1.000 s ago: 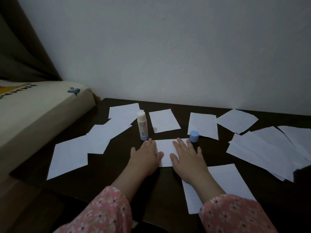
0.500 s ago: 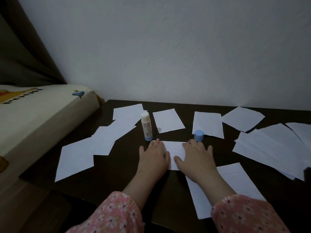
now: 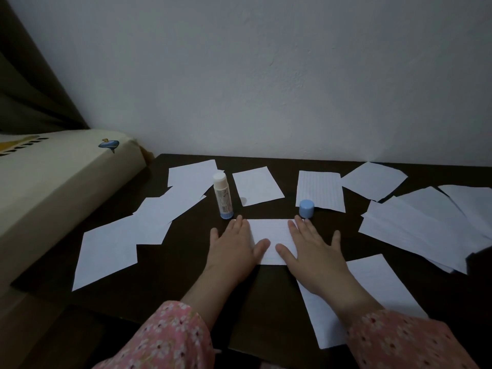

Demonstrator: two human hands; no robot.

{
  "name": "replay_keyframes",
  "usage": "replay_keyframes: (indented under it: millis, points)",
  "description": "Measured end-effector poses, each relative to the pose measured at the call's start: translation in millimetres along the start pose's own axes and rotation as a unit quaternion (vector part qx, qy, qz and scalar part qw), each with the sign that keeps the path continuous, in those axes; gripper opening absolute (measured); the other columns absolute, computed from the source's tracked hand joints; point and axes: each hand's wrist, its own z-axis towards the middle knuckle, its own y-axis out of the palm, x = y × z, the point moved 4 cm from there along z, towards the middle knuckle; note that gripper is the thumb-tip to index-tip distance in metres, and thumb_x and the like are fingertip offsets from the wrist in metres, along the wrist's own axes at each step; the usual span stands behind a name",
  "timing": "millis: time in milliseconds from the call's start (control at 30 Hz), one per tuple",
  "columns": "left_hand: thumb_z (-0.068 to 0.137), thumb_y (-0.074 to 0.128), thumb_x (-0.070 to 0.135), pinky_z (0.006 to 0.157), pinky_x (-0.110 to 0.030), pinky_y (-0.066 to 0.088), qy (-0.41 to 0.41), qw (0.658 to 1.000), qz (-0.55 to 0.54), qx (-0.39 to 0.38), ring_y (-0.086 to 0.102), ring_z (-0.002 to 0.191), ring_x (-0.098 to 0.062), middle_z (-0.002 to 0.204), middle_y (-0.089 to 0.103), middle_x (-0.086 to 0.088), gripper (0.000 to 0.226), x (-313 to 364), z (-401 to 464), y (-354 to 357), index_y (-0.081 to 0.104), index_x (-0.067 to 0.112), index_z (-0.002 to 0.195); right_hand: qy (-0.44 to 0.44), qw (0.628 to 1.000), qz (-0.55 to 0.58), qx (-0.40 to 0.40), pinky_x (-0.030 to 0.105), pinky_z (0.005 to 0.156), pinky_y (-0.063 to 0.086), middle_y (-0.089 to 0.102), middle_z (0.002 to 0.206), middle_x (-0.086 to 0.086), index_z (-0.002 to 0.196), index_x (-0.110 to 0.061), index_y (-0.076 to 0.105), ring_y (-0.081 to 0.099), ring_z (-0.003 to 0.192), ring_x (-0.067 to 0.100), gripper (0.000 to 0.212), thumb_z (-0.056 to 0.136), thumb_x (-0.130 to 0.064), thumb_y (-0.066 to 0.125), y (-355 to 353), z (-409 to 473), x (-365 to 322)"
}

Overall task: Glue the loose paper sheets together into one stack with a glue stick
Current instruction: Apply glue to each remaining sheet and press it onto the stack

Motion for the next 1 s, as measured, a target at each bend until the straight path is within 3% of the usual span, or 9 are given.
replay_keyframes:
  millis: [233, 400, 533, 767, 1000]
  points:
    - [0.095, 0.03, 0.06, 0.116, -0.053, 0.002, 0.001, 0.999, -0.031, -0.009, 0.009, 0.147, -0.013, 0.16, 0.008, 0.003, 0.07, -6.0, -6.5, -4.5, 0.015, 0.022, 0.152, 0.016, 1.0, -0.003, -0.023, 0.062, 0.111, -0.007, -0.014, 0.161, -0.001, 0.153, -0.022, -0.008, -0.015, 0.147, 0.02, 0.073, 0.096, -0.061, 0.015, -3.5, -1.6, -1.9]
    - [0.096, 0.042, 0.049, 0.117, -0.046, 0.001, 0.065, 0.994, -0.064, 0.065, 0.017, 0.145, -0.012, 0.158, 0.022, 0.006, 0.059, 10.5, -18.7, -14.5, 0.024, 0.027, 0.149, -0.012, 1.0, -0.017, -0.005, 0.062, 0.112, -0.006, -0.012, 0.161, 0.001, 0.153, -0.023, -0.004, -0.017, 0.146, 0.023, 0.063, 0.101, -0.05, 0.015, -10.7, -2.8, -1.9]
    - [0.099, 0.035, 0.049, 0.116, -0.049, 0.001, 0.129, 0.989, -0.067, 0.003, 0.01, 0.145, -0.007, 0.159, 0.015, 0.011, 0.054, 19.5, -20.5, -5.1, 0.024, 0.032, 0.149, -0.079, 0.996, -0.025, -0.03, 0.061, 0.113, -0.005, -0.012, 0.161, -0.004, 0.153, -0.024, -0.005, -0.012, 0.147, 0.014, 0.055, 0.105, -0.036, 0.019, -9.1, -10.4, -9.3]
    - [0.099, 0.039, 0.045, 0.114, -0.057, -0.004, 0.065, 0.993, -0.077, -0.062, 0.013, 0.145, -0.009, 0.158, 0.005, 0.019, 0.053, -25.4, -11.1, -9.0, 0.02, 0.041, 0.148, -0.046, 0.996, -0.059, -0.052, 0.065, 0.112, -0.001, -0.015, 0.16, 0.0, 0.153, -0.015, -0.007, -0.013, 0.147, 0.013, 0.061, 0.103, -0.025, 0.026, -12.4, -11.1, 5.8]
    - [0.098, 0.047, 0.036, 0.115, -0.052, -0.002, 0.057, 0.987, -0.113, -0.095, 0.02, 0.144, -0.017, 0.159, 0.004, 0.016, 0.059, -34.9, -10.2, -12.0, 0.017, 0.044, 0.148, -0.03, 0.999, 0.009, -0.036, 0.065, 0.11, -0.007, -0.016, 0.16, -0.01, 0.153, -0.026, -0.008, -0.016, 0.146, 0.016, 0.061, 0.102, -0.035, 0.024, -6.0, -11.8, 13.4]
